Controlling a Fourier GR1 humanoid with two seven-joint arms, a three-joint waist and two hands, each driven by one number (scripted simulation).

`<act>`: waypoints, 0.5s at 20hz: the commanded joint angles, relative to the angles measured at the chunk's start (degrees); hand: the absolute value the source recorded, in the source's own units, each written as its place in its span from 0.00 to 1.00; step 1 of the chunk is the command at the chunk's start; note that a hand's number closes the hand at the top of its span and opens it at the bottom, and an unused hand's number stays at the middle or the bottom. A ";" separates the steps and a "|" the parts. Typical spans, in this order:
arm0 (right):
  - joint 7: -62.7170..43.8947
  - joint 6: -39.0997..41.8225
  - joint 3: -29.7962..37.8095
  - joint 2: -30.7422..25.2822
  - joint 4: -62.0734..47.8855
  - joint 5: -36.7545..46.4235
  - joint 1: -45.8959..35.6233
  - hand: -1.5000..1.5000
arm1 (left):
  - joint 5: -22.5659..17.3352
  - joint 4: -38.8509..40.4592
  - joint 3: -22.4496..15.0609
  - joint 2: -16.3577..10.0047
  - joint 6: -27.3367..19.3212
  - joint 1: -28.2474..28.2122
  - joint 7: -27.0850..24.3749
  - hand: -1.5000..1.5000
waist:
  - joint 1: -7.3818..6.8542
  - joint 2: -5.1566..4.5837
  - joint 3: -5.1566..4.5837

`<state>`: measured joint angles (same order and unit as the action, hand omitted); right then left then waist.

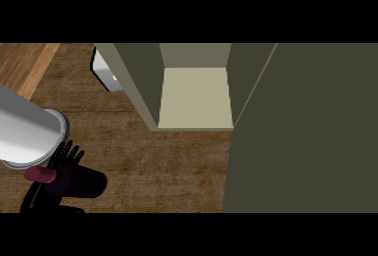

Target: Pick up the wine, place it into the cabinet and close the cabinet

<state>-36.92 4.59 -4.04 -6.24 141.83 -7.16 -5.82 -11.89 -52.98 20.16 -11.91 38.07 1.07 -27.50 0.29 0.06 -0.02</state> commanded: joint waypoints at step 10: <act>-2.17 -0.66 -0.72 1.15 4.44 -1.51 -0.30 0.00 | 3.12 0.50 -6.79 1.39 6.74 -0.62 -8.15 1.00 | -0.15 0.03 -0.01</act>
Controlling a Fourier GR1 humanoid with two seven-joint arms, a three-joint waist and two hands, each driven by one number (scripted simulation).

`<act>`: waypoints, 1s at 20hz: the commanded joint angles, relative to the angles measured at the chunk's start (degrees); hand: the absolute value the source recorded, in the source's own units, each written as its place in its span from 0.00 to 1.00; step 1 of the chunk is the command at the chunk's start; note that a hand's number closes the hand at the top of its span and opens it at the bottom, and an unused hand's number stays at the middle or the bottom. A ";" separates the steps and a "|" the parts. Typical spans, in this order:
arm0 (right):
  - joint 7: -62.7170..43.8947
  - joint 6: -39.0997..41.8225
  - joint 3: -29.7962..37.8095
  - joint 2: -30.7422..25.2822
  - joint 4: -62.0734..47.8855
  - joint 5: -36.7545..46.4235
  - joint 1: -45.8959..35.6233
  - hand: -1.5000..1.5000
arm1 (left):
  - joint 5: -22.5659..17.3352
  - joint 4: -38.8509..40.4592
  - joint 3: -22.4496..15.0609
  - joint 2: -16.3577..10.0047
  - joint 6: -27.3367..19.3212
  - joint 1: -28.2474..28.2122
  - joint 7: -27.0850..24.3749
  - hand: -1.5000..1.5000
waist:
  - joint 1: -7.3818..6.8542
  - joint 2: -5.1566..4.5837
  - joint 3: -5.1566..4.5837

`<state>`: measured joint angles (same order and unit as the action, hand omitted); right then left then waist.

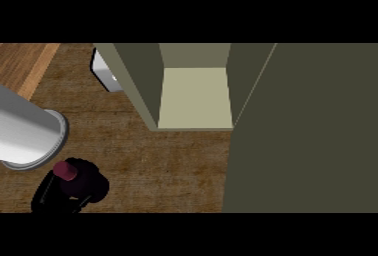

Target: Pick up the wine, place it into the cabinet and close the cabinet

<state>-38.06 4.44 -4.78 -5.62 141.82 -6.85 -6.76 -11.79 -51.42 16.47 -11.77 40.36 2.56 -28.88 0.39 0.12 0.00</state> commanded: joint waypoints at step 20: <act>-4.34 0.67 2.36 0.48 8.93 -5.10 2.41 0.00 | 7.72 -21.06 -2.03 6.13 -25.86 -2.44 -7.25 1.00 | -0.36 0.12 0.02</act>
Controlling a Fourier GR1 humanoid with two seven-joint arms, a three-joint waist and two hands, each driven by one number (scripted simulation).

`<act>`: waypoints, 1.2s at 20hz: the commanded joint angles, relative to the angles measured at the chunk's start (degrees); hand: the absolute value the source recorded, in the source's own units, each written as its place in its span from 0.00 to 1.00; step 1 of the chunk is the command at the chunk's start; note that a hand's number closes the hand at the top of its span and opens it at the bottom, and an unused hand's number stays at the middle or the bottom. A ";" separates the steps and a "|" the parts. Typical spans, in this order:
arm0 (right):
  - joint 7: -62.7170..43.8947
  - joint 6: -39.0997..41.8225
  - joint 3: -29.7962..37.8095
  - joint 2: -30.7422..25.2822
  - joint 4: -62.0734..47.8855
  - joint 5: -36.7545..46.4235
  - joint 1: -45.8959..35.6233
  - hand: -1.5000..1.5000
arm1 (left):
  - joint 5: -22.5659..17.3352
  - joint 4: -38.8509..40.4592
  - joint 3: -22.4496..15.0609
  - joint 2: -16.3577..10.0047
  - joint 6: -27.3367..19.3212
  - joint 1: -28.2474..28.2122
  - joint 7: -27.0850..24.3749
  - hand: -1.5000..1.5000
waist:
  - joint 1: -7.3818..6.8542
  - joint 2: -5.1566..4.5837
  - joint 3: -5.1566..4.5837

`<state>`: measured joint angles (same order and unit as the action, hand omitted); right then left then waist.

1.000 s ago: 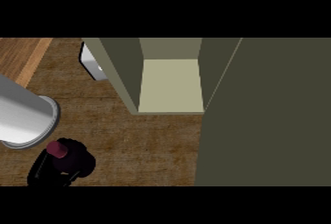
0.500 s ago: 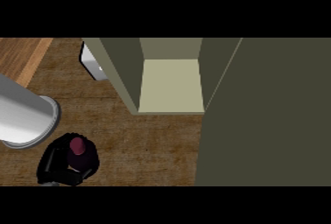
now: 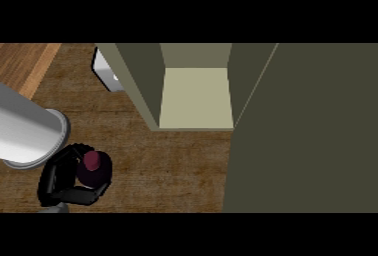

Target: Pick up the wine, place it into the cabinet and close the cabinet

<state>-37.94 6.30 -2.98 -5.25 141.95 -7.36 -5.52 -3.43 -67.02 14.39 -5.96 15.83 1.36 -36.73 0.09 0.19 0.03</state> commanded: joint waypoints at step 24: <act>-1.03 1.32 -0.93 2.19 5.06 -3.87 3.82 0.00 | -5.69 -44.81 -25.00 5.95 -18.76 1.94 40.40 1.00 | 0.28 -0.01 0.02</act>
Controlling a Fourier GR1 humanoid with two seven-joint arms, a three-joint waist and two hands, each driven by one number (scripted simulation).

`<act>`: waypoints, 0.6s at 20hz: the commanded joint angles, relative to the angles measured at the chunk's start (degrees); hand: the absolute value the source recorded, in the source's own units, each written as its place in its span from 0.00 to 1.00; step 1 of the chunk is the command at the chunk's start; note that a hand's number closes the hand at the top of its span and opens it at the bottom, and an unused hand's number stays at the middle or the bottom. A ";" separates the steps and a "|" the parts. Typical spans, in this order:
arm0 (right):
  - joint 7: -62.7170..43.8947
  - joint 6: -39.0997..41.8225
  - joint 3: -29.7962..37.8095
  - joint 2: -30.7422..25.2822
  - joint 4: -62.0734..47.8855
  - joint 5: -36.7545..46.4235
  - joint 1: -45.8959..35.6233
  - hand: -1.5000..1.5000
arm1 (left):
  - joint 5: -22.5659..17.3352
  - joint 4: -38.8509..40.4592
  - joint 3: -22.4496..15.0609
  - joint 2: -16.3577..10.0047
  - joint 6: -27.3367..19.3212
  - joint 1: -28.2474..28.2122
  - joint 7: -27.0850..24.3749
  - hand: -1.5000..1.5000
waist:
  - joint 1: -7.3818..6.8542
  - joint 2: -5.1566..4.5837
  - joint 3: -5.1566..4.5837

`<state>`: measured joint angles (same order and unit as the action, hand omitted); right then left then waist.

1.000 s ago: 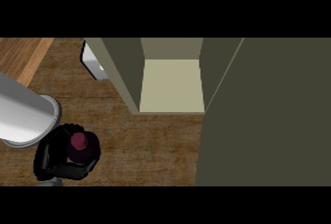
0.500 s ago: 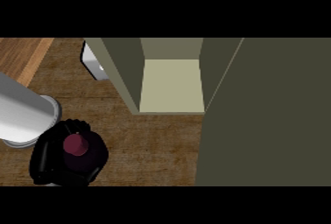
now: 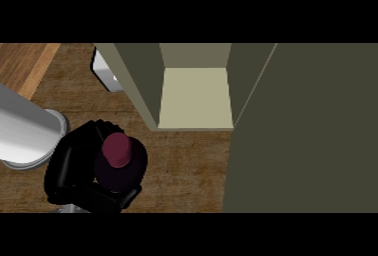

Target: Pick up the wine, place it into the cabinet and close the cabinet

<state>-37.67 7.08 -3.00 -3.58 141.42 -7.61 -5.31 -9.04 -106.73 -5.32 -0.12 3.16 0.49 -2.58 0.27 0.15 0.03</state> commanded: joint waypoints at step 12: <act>-1.64 0.42 2.05 0.06 4.58 -5.15 0.93 0.00 | 1.96 2.01 -22.54 0.12 -30.02 17.85 9.87 1.00 | 0.28 -0.07 -0.01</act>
<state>-35.92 8.25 -1.79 -3.33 141.05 -7.83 -4.51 -7.68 -106.45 -23.06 -0.02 -19.74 13.62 5.25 0.54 0.08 0.04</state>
